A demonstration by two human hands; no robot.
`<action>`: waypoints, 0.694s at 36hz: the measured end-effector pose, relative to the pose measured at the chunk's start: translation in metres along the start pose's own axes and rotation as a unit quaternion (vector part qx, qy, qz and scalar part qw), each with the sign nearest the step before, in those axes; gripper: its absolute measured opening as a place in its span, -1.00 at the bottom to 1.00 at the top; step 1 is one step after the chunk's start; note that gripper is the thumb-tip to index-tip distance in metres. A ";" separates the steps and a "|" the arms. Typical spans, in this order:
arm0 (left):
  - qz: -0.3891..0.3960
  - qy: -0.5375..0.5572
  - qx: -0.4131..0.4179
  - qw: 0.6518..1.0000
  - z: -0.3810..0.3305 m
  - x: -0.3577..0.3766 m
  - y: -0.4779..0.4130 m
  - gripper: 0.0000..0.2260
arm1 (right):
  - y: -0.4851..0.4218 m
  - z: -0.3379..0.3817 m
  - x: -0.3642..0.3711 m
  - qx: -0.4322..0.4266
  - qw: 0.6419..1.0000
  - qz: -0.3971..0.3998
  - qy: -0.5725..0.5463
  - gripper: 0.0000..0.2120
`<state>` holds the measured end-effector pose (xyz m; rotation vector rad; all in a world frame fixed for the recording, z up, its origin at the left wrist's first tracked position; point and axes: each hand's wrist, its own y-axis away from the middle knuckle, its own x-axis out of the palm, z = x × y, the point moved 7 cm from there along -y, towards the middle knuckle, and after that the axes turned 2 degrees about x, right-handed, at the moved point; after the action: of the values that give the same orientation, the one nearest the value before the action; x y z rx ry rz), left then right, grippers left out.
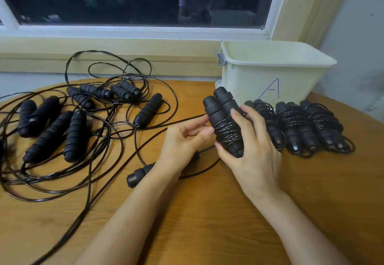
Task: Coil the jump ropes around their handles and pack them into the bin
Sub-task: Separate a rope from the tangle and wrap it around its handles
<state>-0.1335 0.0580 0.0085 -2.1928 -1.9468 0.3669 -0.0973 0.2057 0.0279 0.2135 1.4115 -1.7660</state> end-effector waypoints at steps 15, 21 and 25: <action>-0.026 -0.005 0.003 1.000 0.002 -0.014 -0.005 -0.64 | 0.002 -0.011 0.006 0.068 0.969 0.017 -0.237 -0.46; 0.021 0.046 -0.028 0.998 0.010 -0.009 -0.005 -0.55 | 0.005 -0.009 0.019 0.145 0.883 0.105 -0.433 -0.49; 0.045 0.055 -0.047 0.996 0.010 -0.006 -0.004 -0.47 | 0.009 -0.007 0.024 0.180 0.840 0.144 -0.491 -0.51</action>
<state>-0.1411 0.0521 0.0003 -2.3116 -1.8491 0.1669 -0.1086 0.1996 0.0054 -0.2607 0.2814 -1.4929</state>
